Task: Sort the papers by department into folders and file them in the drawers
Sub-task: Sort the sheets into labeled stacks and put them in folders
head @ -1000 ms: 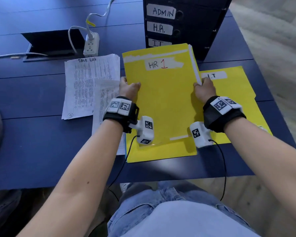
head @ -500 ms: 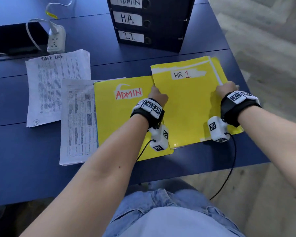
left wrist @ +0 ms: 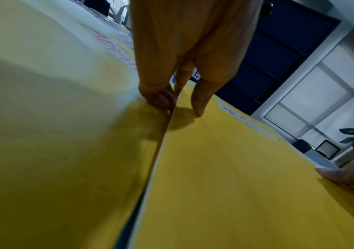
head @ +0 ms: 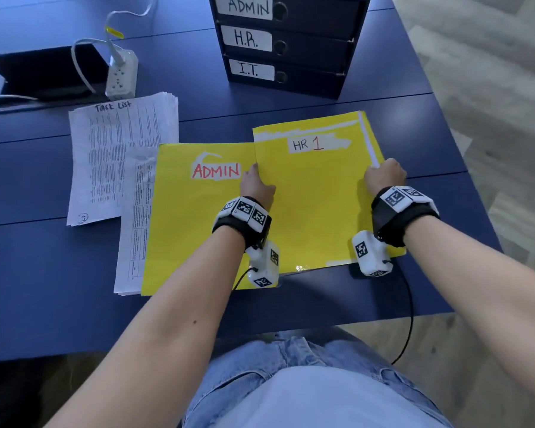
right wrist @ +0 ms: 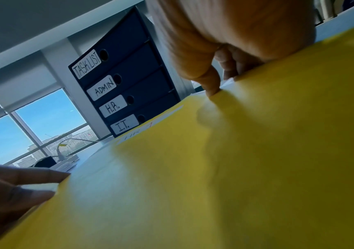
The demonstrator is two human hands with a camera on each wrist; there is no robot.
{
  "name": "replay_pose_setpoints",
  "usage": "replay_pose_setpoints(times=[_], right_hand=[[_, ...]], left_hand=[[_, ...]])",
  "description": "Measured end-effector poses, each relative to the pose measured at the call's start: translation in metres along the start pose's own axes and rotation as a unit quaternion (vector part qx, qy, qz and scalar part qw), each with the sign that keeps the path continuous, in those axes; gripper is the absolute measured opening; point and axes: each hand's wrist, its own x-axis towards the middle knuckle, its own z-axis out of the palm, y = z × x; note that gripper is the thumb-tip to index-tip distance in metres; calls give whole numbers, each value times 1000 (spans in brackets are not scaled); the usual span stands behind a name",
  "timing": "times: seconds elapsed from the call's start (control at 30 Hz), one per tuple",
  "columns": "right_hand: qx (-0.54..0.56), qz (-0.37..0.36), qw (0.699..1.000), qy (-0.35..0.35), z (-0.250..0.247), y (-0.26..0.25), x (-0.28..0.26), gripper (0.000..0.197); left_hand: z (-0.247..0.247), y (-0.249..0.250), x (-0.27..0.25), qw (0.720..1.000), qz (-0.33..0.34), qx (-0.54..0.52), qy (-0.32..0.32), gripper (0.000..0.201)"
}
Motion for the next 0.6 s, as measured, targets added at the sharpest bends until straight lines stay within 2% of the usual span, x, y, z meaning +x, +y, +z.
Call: replay_pose_setpoints(times=[0.27,0.33,0.43,0.6], right_hand=[[21,-1,1000,-5,-9,-3,8,32],[8,-27,999,-29,-3,-2,3,46],[-62,-68,994,-60,7,-1,-5,69],[-113,-65,990,-58,13,-7,-15,74]], left_hand=[[10,11,-5,999,-42,31,5,68],[12,12,-4,998,-50,34,22,69],[13,11,-6,998,-41,39,30,54],[3,-1,-5,997,-9,74,12,51]])
